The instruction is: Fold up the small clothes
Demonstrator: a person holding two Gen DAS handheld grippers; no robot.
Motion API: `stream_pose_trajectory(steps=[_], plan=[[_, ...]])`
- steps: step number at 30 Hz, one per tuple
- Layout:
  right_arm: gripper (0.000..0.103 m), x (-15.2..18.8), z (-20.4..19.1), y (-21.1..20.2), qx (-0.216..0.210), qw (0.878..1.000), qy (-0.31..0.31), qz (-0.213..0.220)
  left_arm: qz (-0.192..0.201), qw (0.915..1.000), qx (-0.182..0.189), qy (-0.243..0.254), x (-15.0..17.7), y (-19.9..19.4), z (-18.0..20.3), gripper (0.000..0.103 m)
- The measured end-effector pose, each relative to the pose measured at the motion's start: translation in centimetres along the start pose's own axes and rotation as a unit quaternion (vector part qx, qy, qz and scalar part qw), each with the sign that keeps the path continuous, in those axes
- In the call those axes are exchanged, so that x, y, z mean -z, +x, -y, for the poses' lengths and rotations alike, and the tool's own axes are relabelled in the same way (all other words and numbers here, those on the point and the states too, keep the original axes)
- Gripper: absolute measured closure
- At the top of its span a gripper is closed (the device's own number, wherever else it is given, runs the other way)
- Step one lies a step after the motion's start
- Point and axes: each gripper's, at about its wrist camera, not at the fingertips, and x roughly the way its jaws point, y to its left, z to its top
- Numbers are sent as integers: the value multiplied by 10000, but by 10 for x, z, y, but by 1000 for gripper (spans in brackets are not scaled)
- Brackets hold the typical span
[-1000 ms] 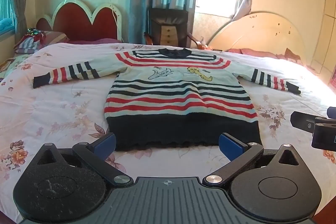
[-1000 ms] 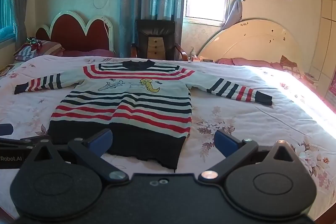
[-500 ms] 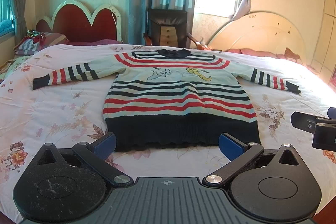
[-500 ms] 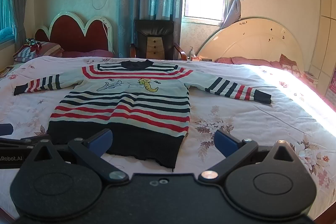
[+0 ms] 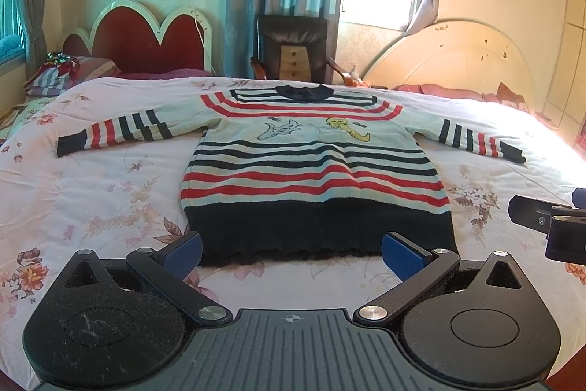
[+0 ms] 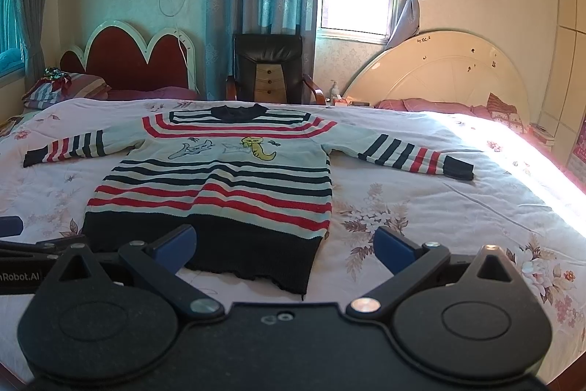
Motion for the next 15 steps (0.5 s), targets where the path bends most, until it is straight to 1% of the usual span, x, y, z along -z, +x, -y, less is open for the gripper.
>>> stream_pose_trajectory(steps=[15], plan=[[1, 1, -1, 1, -19, 10000, -7, -15, -12, 10000, -33, 6, -2, 0, -2, 0]])
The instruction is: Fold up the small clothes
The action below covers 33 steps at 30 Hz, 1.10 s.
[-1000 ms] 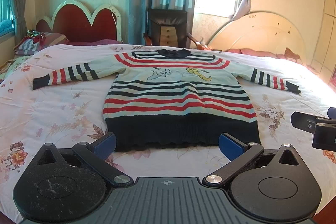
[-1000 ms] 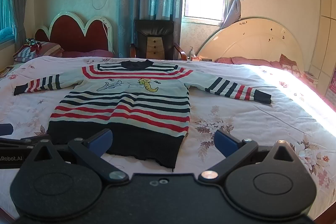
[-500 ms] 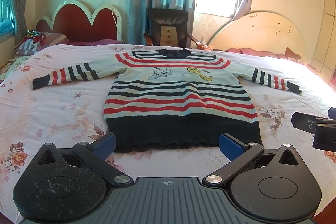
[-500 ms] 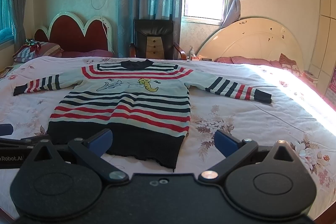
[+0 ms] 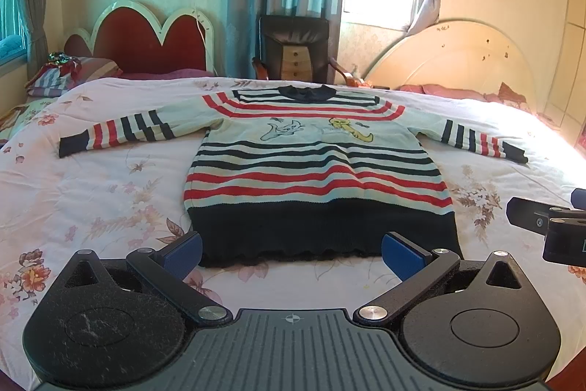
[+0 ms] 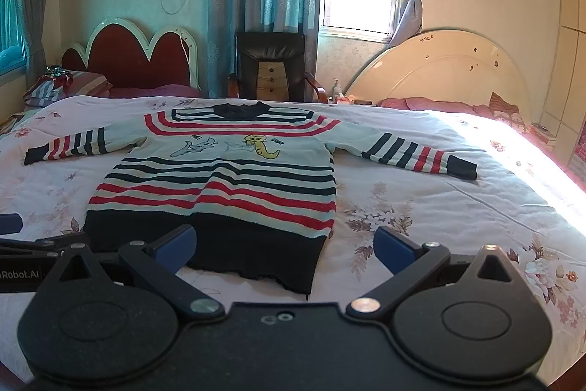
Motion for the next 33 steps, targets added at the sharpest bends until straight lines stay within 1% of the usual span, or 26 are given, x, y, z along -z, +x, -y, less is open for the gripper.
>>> stream_pose_trajectory(steps=[33], plan=[[1, 0, -4, 5, -27, 10000, 7, -24, 13, 10000, 7, 21, -5, 1, -2, 0]])
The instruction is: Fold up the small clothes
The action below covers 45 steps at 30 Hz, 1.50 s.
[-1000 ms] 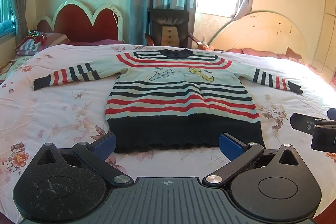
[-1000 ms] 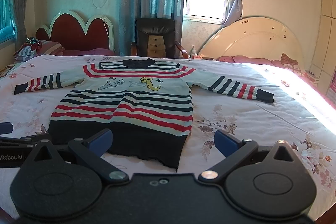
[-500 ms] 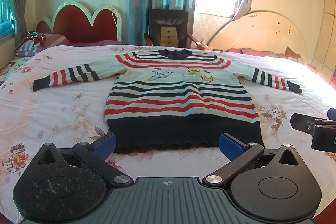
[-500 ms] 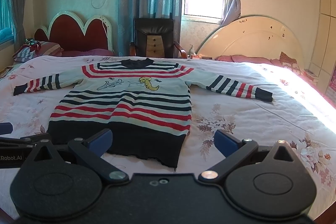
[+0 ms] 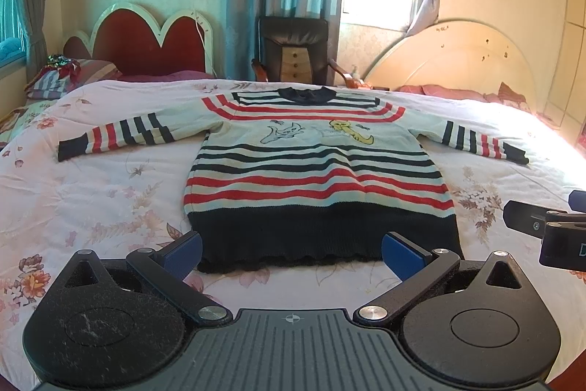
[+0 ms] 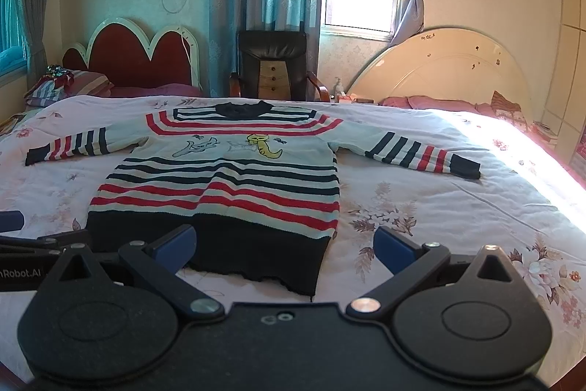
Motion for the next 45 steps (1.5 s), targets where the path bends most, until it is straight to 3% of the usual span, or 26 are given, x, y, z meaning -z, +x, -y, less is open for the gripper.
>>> stream_pose_trajectory(steps=[17, 20, 23, 28, 31, 34, 39, 42, 45], plan=[[1, 0, 10, 18, 24, 9997, 85, -206, -297, 9996, 16, 20, -4, 30, 10, 0], [1, -2, 29, 25, 164, 9993, 246, -217, -356, 9992, 153, 116, -10, 44, 23, 0], [1, -8, 60, 37, 307, 9979, 536, -200, -316, 9979, 553, 81, -21, 63, 33, 0], [1, -25, 129, 63, 633, 9920, 1092, 34, 52, 9978, 643, 171, -59, 106, 55, 0], [14, -37, 176, 86, 858, 9866, 1371, 237, 302, 9975, 551, 322, -83, 133, 71, 0], [36, -48, 226, 120, 974, 9796, 1728, 314, 387, 9984, 343, 221, -106, 165, 84, 0], [62, -49, 308, 197, 847, 9633, 2539, 202, -100, 9992, 236, -305, -130, 221, 97, 0], [70, -38, 346, 248, 874, 9480, 3061, -18, -346, 9975, 256, -564, -133, 250, 100, 0], [70, -23, 372, 284, 902, 9320, 3507, -172, -415, 9966, -54, -706, -133, 267, 100, 0]])
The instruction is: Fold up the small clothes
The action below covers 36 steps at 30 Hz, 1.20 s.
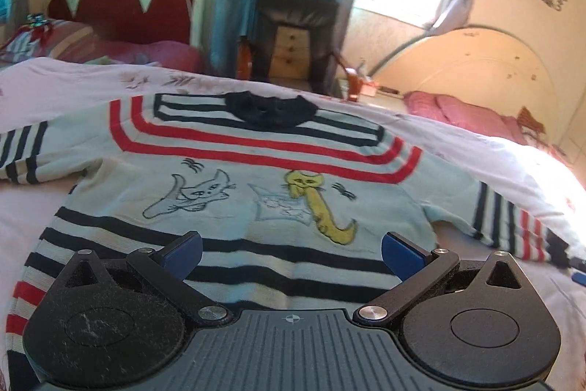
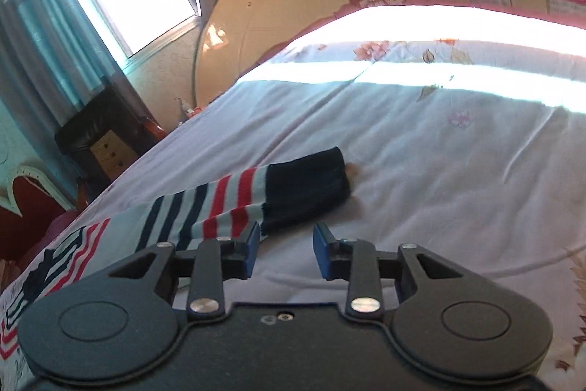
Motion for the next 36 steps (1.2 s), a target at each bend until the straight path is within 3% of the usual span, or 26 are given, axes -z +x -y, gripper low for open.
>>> stream_pose_trajectory(steps=[4, 8, 12, 16, 20, 25, 29, 36], plan=[[69, -1, 21, 36, -94, 9974, 672, -248, -90, 9997, -219, 18, -4, 14, -4, 0], [70, -2, 24, 49, -208, 9959, 869, -144, -245, 9991, -309, 172, -4, 22, -11, 0], [93, -4, 20, 56, -109, 9971, 743, -89, -385, 9992, -105, -38, -7, 32, -28, 0], [96, -10, 8, 62, 25, 9994, 345, 11, -336, 9990, -310, -27, -16, 42, -48, 0], [97, -15, -44, 50, -278, 9971, -669, 255, -287, 9993, -235, 28, -30, 54, -77, 0], [97, 11, -144, 28, -1023, 9794, -1705, 352, -168, 9998, 51, -51, -50, 69, -119, 0], [97, 52, -223, 23, -1654, 9626, -2147, 39, -139, 9996, 187, -157, -61, 77, -150, 0], [97, 127, -333, 32, -2169, 9369, -2690, -532, -286, 9986, 391, -233, -60, 86, -186, 0]])
